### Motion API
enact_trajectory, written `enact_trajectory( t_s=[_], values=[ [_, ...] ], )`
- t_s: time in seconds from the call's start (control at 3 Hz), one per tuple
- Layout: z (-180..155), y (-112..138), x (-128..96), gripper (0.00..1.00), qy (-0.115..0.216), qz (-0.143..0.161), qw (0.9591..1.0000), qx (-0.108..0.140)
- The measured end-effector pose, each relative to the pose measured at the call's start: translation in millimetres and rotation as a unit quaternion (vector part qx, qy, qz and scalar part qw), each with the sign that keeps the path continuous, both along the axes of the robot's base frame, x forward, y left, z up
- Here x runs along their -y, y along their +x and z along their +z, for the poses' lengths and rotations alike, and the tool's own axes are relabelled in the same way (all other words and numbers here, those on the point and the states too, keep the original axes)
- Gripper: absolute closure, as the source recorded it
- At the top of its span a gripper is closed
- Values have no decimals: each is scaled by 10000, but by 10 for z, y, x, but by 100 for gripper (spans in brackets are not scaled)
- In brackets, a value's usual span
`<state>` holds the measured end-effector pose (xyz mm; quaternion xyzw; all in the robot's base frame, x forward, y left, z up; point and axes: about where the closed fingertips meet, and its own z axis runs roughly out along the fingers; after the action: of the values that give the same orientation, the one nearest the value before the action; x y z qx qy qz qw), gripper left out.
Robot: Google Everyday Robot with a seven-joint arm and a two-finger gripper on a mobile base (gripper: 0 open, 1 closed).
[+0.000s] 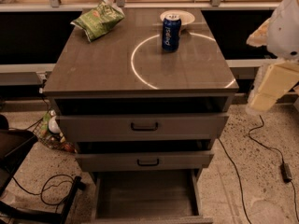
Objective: Close bottom drawer
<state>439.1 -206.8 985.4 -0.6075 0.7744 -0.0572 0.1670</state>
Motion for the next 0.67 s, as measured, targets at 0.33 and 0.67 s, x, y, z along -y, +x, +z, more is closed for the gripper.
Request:
enact_trajectory(
  t_s=[0.33,0.67],
  values=[
    [-248,-43,39,39,-325,86,9994,-63],
    [-745,-198,310,62,-649,106,9975,-268]
  ],
)
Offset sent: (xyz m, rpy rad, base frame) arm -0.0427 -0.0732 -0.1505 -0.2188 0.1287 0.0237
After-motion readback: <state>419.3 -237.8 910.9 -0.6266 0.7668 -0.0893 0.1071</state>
